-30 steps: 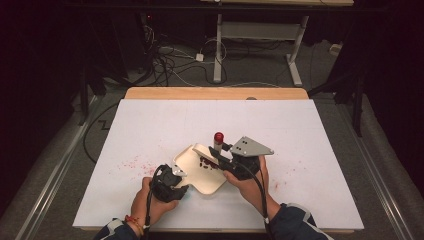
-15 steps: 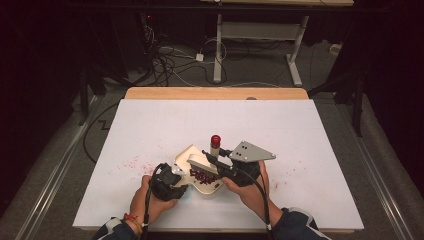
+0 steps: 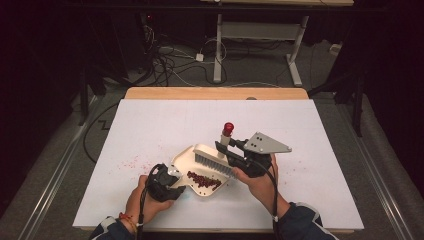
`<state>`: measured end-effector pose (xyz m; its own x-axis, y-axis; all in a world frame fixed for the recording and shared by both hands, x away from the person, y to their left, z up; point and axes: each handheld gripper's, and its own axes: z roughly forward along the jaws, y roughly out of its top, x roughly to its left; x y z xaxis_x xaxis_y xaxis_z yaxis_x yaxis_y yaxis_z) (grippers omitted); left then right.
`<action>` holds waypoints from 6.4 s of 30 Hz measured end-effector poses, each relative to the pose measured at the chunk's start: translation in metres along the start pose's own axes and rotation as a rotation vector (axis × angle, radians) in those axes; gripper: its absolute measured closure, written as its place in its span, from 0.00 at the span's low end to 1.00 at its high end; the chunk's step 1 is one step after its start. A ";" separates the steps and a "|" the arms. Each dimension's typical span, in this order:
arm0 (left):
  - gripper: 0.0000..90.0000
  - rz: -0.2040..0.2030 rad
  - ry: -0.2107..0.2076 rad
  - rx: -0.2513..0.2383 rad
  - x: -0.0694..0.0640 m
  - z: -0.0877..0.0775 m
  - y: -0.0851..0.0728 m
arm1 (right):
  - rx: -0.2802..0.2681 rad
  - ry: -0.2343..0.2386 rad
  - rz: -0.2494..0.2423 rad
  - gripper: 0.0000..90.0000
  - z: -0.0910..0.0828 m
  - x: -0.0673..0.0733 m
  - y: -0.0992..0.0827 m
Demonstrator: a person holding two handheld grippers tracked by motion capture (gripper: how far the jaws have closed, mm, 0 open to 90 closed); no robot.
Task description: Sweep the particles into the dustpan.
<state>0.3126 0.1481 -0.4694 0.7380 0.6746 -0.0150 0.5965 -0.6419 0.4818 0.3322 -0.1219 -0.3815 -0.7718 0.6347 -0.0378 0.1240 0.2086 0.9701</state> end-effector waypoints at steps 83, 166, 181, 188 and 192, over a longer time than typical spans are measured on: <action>0.71 0.033 -0.048 0.069 0.004 -0.008 -0.009 | 0.078 -0.090 -0.081 0.78 0.050 -0.010 -0.007; 0.71 0.113 -0.047 0.145 -0.003 -0.014 -0.012 | 0.133 -0.145 -0.030 0.78 -0.100 -0.044 -0.017; 0.71 0.102 -0.039 0.120 -0.006 -0.014 -0.010 | 0.248 -0.050 -0.122 0.78 -0.086 0.011 -0.013; 0.71 0.102 -0.031 0.127 -0.007 -0.015 -0.009 | 0.229 -0.066 -0.127 0.78 -0.063 0.029 -0.016; 0.71 0.117 -0.030 0.146 -0.009 -0.015 -0.009 | 0.229 -0.063 -0.145 0.78 -0.054 0.038 -0.017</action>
<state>0.2961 0.1538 -0.4604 0.8126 0.5828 0.0067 0.5442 -0.7628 0.3492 0.2669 -0.1421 -0.3868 -0.7523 0.6294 -0.1945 0.1580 0.4590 0.8743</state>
